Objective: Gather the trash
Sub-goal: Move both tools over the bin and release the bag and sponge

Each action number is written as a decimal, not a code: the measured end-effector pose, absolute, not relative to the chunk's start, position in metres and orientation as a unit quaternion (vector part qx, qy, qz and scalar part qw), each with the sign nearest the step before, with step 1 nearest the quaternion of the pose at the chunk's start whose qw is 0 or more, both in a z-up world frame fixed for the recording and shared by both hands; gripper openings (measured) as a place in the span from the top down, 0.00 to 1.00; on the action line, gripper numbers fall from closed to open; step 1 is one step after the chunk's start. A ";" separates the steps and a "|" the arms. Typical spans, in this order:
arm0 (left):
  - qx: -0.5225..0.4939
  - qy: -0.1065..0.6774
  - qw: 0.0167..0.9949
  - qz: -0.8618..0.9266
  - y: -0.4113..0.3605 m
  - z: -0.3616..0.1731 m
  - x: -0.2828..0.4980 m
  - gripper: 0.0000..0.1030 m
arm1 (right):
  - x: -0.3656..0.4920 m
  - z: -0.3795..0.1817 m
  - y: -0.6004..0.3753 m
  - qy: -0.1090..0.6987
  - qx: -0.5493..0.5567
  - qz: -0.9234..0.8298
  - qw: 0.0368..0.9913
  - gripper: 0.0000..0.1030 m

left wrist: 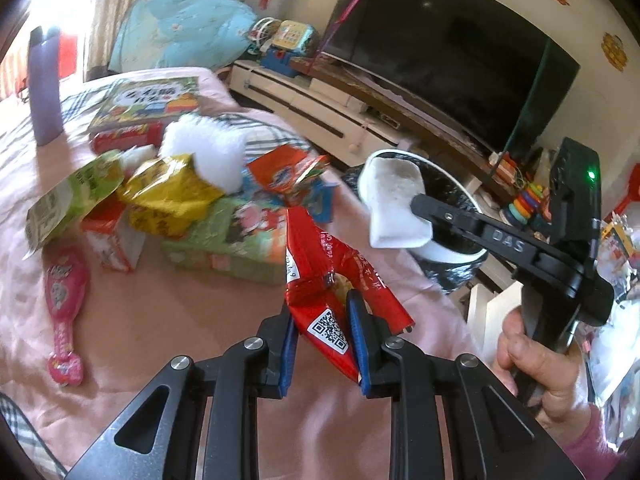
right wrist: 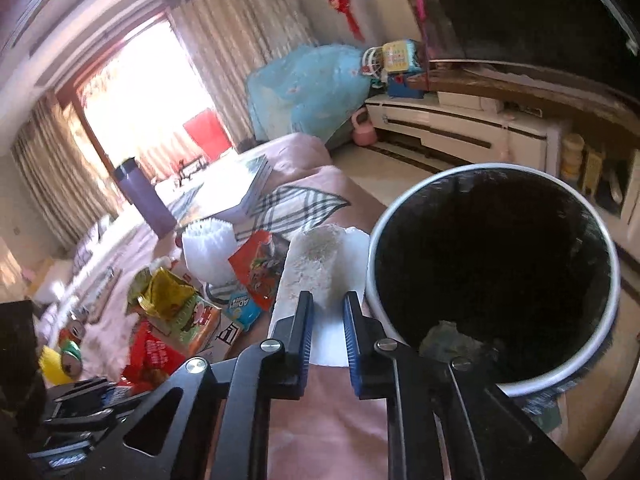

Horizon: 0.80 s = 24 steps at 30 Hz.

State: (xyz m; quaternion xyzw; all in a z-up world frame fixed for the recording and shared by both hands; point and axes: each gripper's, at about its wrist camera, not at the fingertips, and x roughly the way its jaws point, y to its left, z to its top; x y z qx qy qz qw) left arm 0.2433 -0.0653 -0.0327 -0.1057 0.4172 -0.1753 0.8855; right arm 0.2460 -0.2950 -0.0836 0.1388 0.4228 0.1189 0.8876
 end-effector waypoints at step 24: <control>-0.026 0.398 0.889 -0.225 -0.173 -0.015 0.333 0.79 | 0.242 -0.063 -0.385 0.395 0.156 0.041 0.905 0.85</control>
